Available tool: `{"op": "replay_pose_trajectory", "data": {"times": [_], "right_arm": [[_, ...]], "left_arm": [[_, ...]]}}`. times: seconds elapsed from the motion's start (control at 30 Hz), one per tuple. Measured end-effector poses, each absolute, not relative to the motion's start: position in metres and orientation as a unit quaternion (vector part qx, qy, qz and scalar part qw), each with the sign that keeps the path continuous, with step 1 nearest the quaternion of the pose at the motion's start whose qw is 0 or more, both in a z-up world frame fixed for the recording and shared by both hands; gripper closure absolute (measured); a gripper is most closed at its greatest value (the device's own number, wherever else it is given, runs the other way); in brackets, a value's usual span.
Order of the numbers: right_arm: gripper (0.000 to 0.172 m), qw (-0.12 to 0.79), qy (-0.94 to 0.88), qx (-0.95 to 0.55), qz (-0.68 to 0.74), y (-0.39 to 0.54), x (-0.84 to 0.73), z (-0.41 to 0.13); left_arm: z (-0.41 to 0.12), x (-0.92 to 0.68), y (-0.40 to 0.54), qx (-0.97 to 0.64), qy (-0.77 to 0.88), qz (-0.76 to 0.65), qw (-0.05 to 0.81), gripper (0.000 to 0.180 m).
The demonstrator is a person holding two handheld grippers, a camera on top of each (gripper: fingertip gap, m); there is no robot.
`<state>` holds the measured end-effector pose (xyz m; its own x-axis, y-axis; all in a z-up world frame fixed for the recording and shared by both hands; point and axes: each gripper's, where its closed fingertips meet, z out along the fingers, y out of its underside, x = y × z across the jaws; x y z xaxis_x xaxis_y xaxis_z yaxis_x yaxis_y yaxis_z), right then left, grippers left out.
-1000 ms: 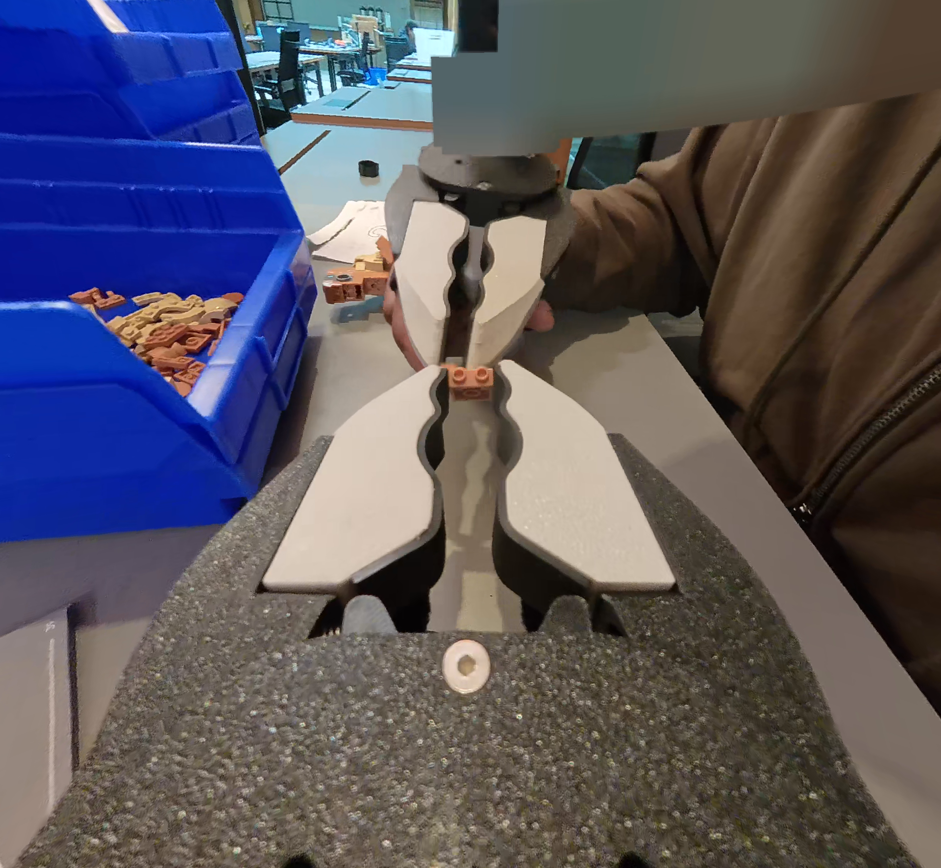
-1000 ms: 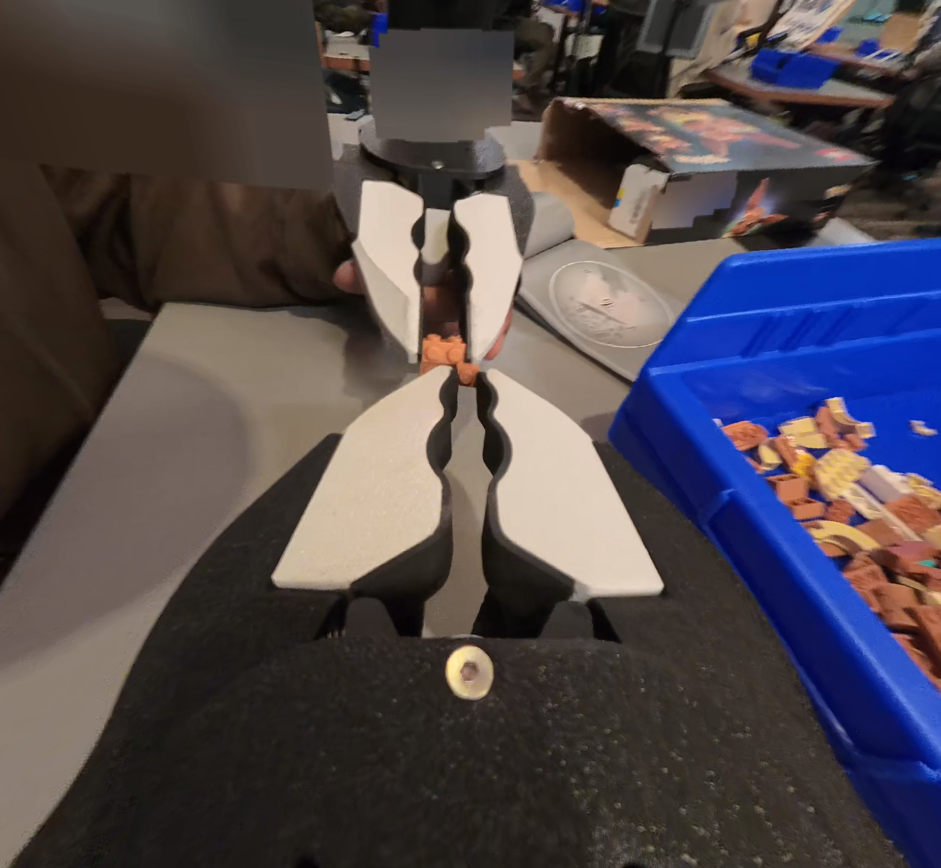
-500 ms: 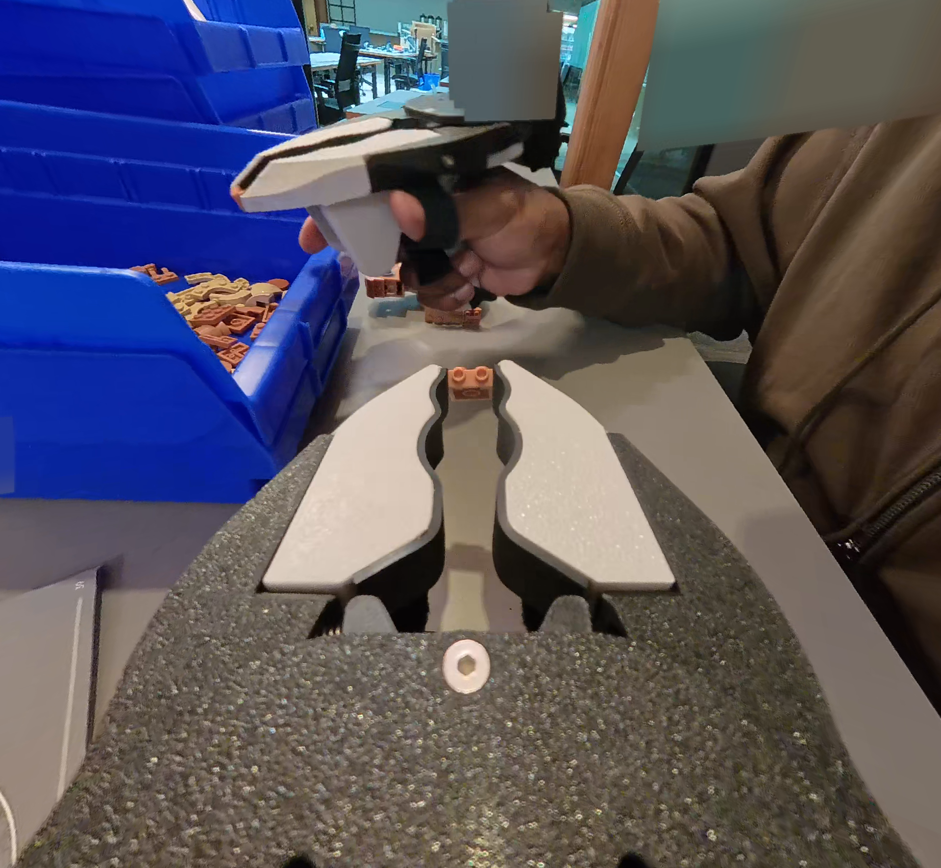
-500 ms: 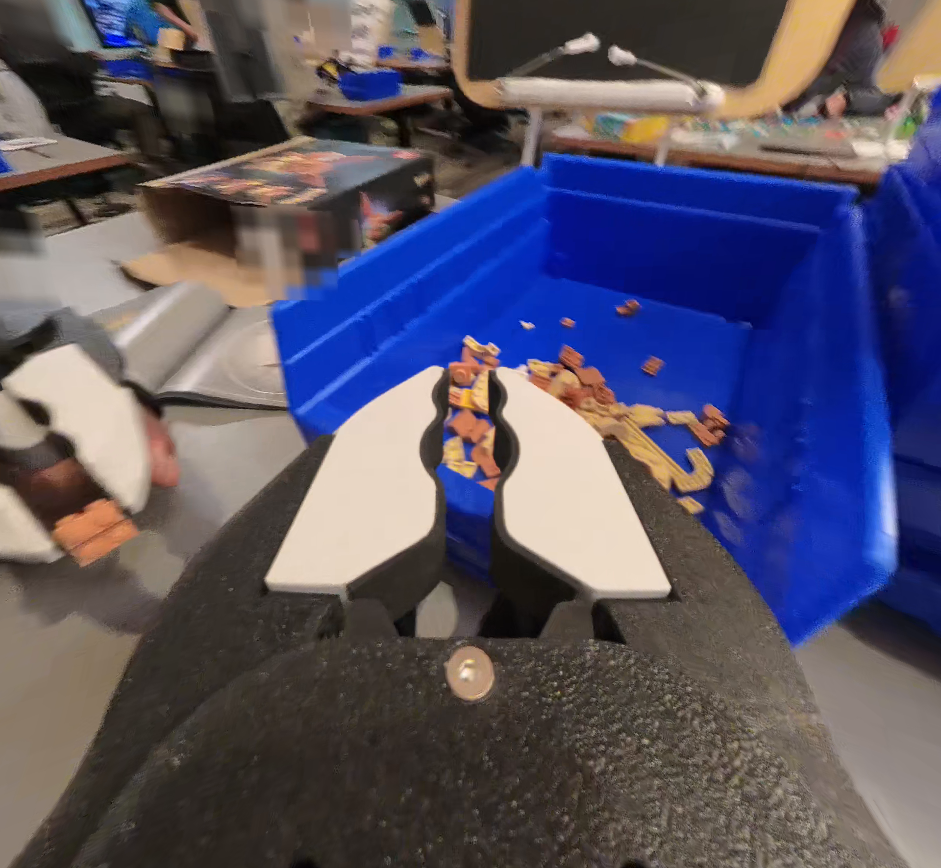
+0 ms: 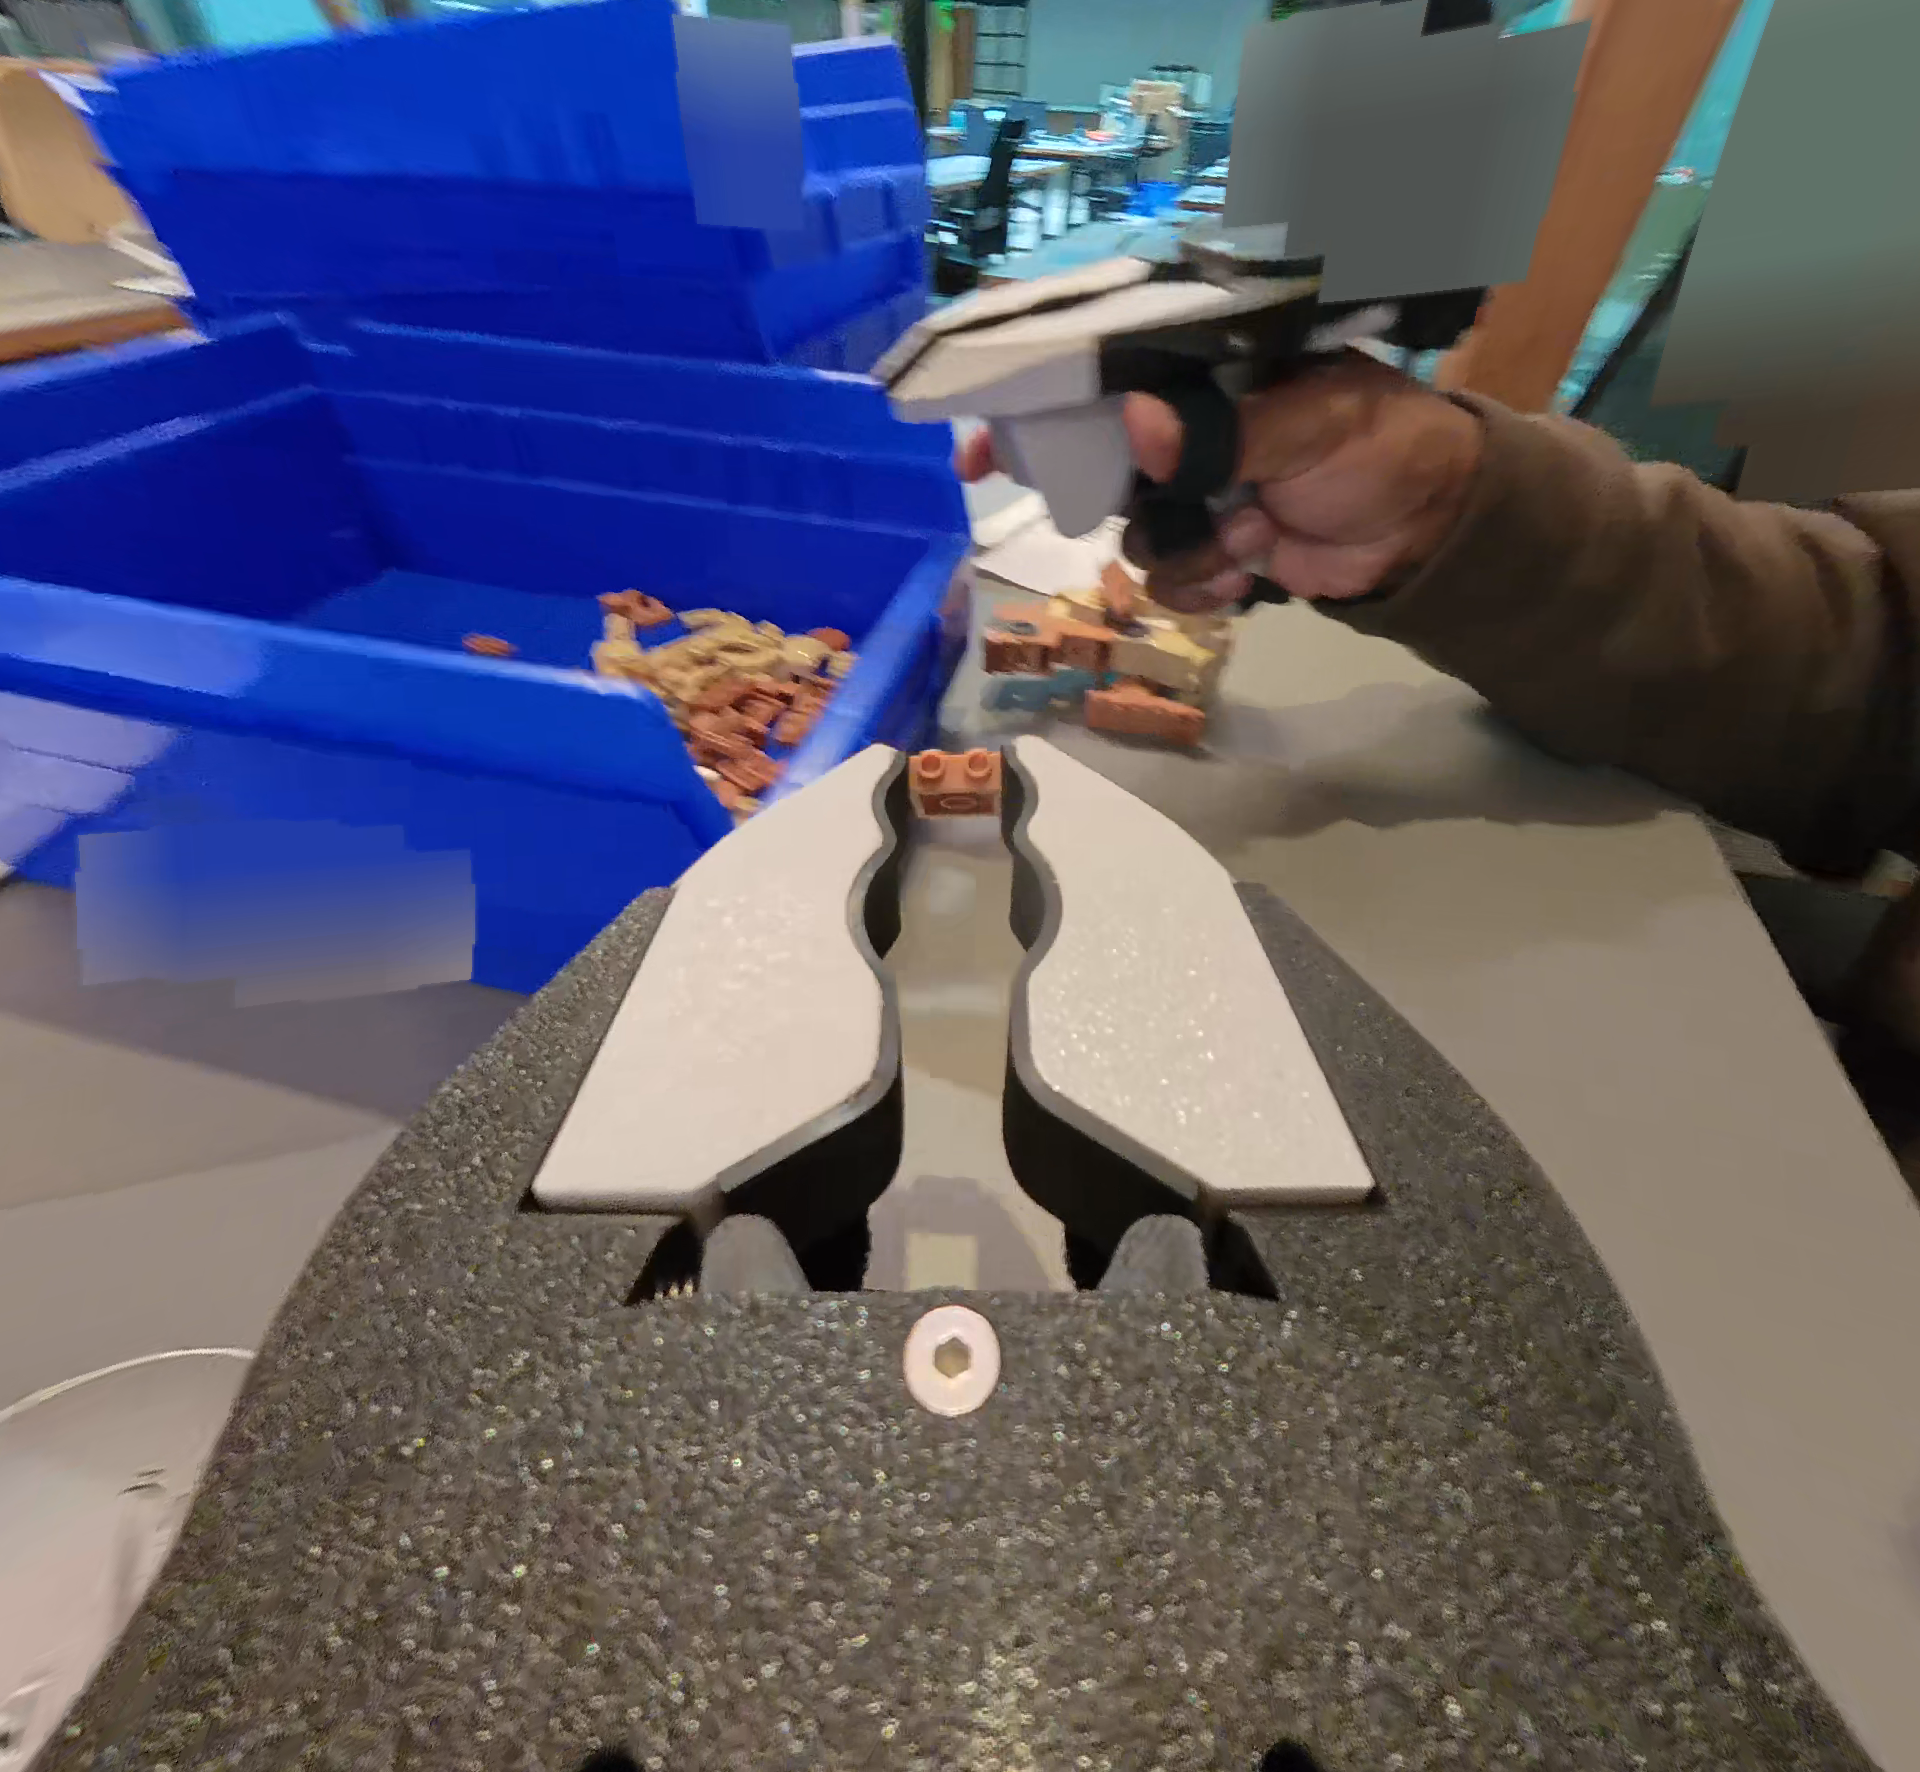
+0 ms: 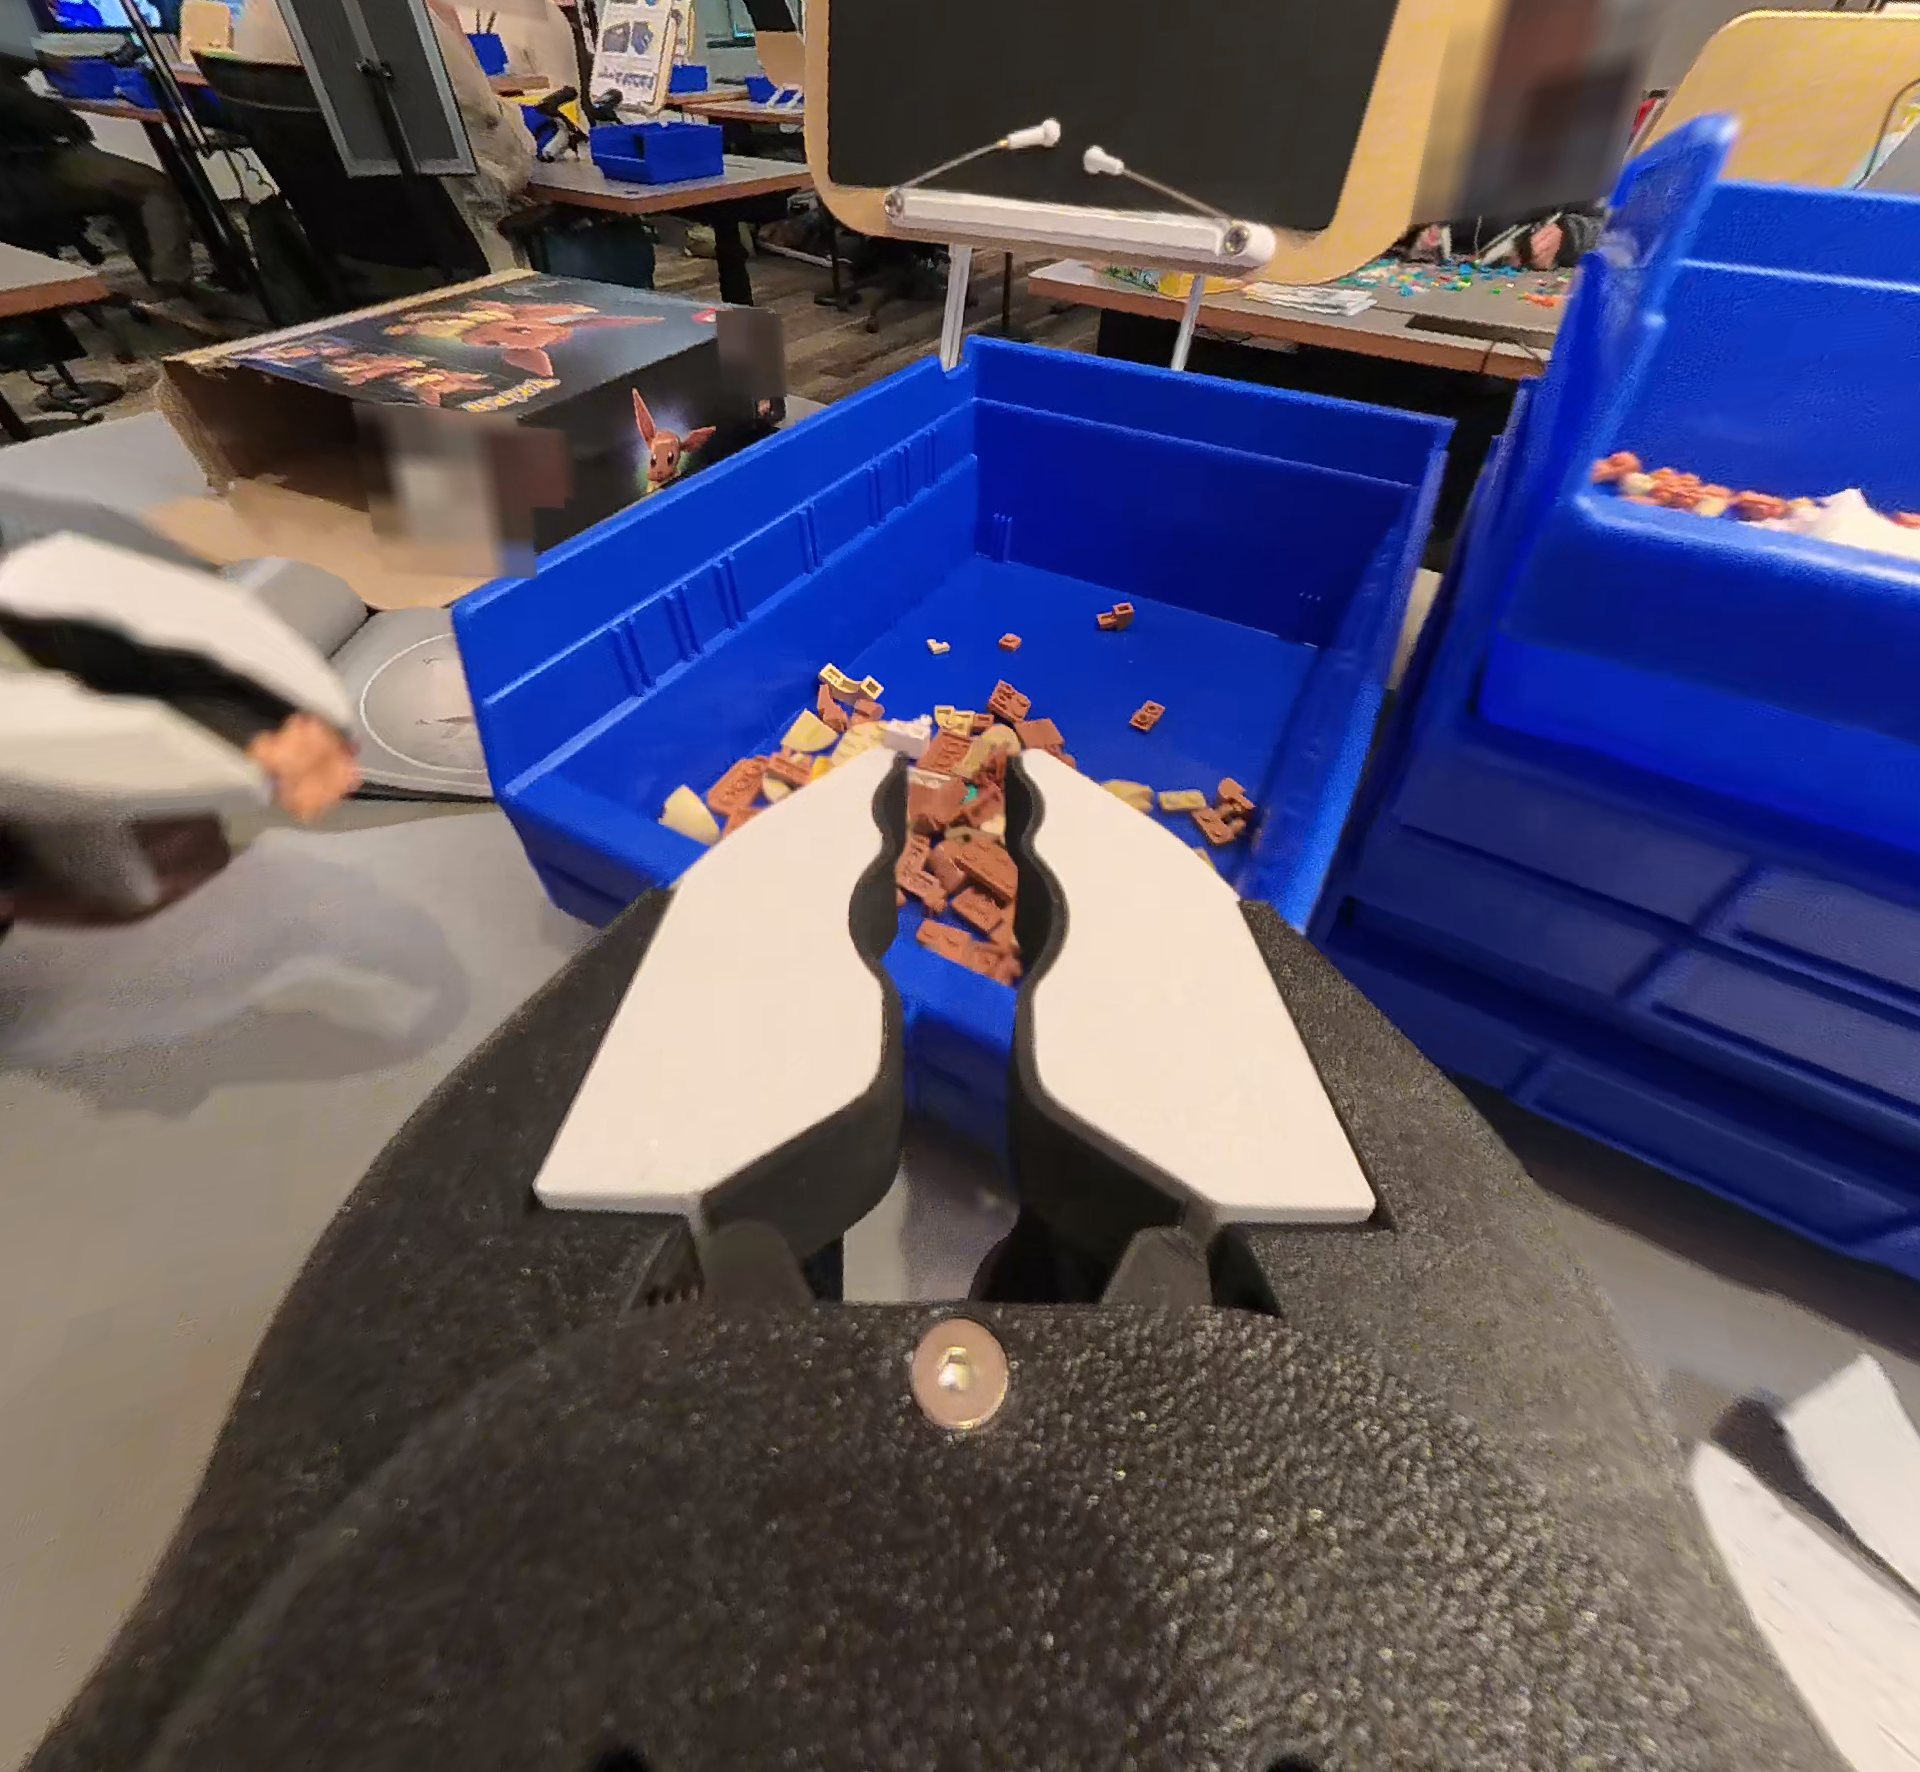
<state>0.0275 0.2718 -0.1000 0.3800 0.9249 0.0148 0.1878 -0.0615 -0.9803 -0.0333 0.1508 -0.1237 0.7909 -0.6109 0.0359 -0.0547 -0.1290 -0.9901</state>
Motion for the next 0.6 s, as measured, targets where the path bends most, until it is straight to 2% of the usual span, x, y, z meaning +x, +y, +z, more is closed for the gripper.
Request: {"op": "replay_pose_trajectory", "data": {"times": [0.13,0.27,0.43,0.6], "right_arm": [[0.154,0.518,-0.440,-0.651,0.338,0.272,0.064,-0.102],[0.153,0.484,-0.465,-0.679,0.298,0.265,0.100,-0.129],[0.152,0.465,-0.494,-0.696,0.232,0.249,0.137,-0.166],[0.150,0.473,-0.492,-0.696,0.223,0.239,0.157,-0.174]], "left_arm": [[-0.089,-0.044,0.182,-0.734,0.220,-0.134,0.629,0.164],[-0.068,-0.055,0.222,-0.761,0.209,-0.032,0.614,0.164],[-0.082,-0.065,0.257,-0.797,0.202,0.034,0.568,0.154],[-0.097,-0.068,0.260,-0.809,0.188,0.030,0.556,0.149]]}}
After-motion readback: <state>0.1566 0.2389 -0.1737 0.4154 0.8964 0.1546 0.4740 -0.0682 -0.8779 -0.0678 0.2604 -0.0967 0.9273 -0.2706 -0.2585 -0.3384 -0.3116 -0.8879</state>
